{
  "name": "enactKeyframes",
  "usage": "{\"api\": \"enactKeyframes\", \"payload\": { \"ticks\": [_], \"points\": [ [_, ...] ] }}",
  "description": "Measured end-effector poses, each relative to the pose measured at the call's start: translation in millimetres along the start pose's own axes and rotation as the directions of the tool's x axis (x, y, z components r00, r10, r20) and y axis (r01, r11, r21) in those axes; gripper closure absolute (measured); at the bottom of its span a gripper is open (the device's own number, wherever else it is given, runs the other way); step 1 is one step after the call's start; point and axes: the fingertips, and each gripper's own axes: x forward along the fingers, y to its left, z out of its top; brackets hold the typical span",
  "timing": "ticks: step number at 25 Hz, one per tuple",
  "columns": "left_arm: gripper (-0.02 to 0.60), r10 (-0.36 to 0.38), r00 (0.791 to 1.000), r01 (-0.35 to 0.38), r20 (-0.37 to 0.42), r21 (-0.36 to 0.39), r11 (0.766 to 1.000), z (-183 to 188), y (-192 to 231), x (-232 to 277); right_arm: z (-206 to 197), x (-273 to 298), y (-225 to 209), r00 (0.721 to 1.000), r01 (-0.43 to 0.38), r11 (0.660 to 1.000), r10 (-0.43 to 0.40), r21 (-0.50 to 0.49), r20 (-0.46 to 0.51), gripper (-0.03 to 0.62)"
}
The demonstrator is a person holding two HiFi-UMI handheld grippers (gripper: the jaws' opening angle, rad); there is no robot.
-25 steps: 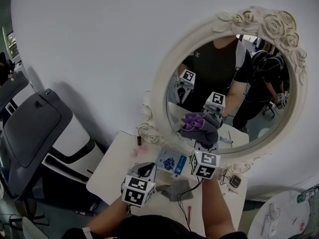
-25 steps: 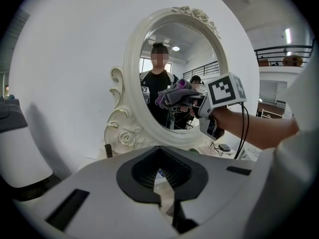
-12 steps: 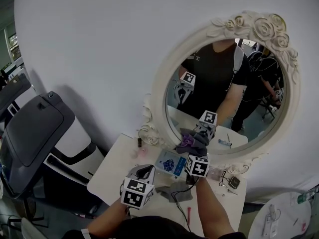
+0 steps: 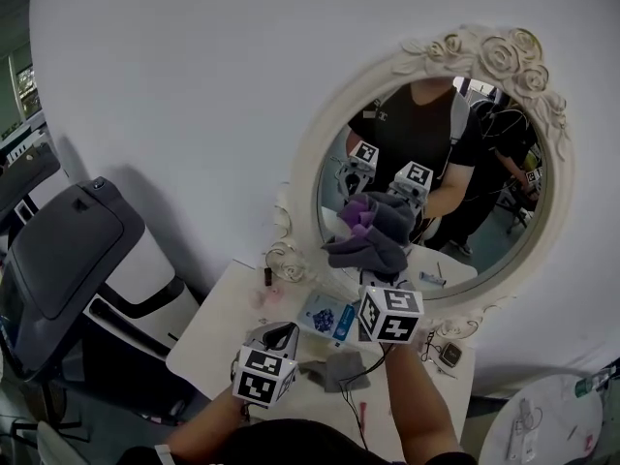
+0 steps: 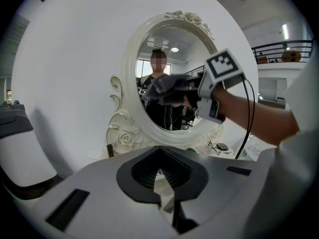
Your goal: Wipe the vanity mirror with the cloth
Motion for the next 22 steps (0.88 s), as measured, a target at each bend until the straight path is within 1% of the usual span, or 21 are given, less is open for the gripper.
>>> {"api": "enactKeyframes", "payload": {
  "ticks": [3, 6, 8, 10, 12, 15, 17, 19, 22],
  "points": [
    [0.575, -0.006, 1.0, 0.006, 0.007, 0.011, 1.0, 2.8, -4.4, -0.6, 88.9, -7.4, 12.1, 0.987, -0.027, 0.993, 0.045, -0.117, 0.153, 0.549],
    [0.575, -0.01, 1.0, 0.009, 0.009, 0.019, 1.0, 4.3, -8.1, -1.3, 164.9, -11.5, 17.8, 0.962, -0.002, 0.978, 0.058, -0.207, 0.266, 0.549],
    [0.575, -0.013, 1.0, 0.013, 0.008, 0.022, 1.0, 4.0, -10.9, -0.8, 201.0, -10.8, 23.2, 0.949, 0.01, 0.97, 0.067, -0.244, 0.308, 0.549],
    [0.575, -0.015, 1.0, 0.015, 0.007, 0.025, 1.0, 4.3, -13.6, 0.7, 226.0, -6.7, 28.8, 0.941, 0.021, 0.96, 0.075, -0.278, 0.331, 0.549],
    [0.575, -0.02, 1.0, 0.02, 0.003, 0.031, 0.999, 5.2, -16.4, 1.5, 244.0, 0.5, 30.7, 0.938, 0.031, 0.955, 0.074, -0.294, 0.338, 0.549],
    [0.575, -0.018, 1.0, 0.018, -0.003, 0.032, 0.999, 4.4, -16.3, 2.1, 260.2, 17.5, 27.7, 0.949, 0.013, 0.966, 0.069, -0.256, 0.307, 0.549],
    [0.575, -0.01, 1.0, 0.01, -0.006, 0.023, 1.0, 2.2, -12.8, 2.7, 261.5, 30.2, 24.8, 0.964, -0.015, 0.977, 0.071, -0.212, 0.258, 0.549],
    [0.575, -0.002, 1.0, 0.002, -0.008, 0.014, 1.0, 0.5, -8.2, 4.0, 260.8, 35.3, 23.5, 0.967, -0.03, 0.983, 0.075, -0.182, 0.245, 0.549],
    [0.575, 0.002, 1.0, -0.002, -0.015, 0.012, 1.0, 0.3, -3.6, 7.9, 250.0, 40.1, 29.0, 0.965, -0.03, 0.977, 0.083, -0.209, 0.249, 0.549]
  ]
}}
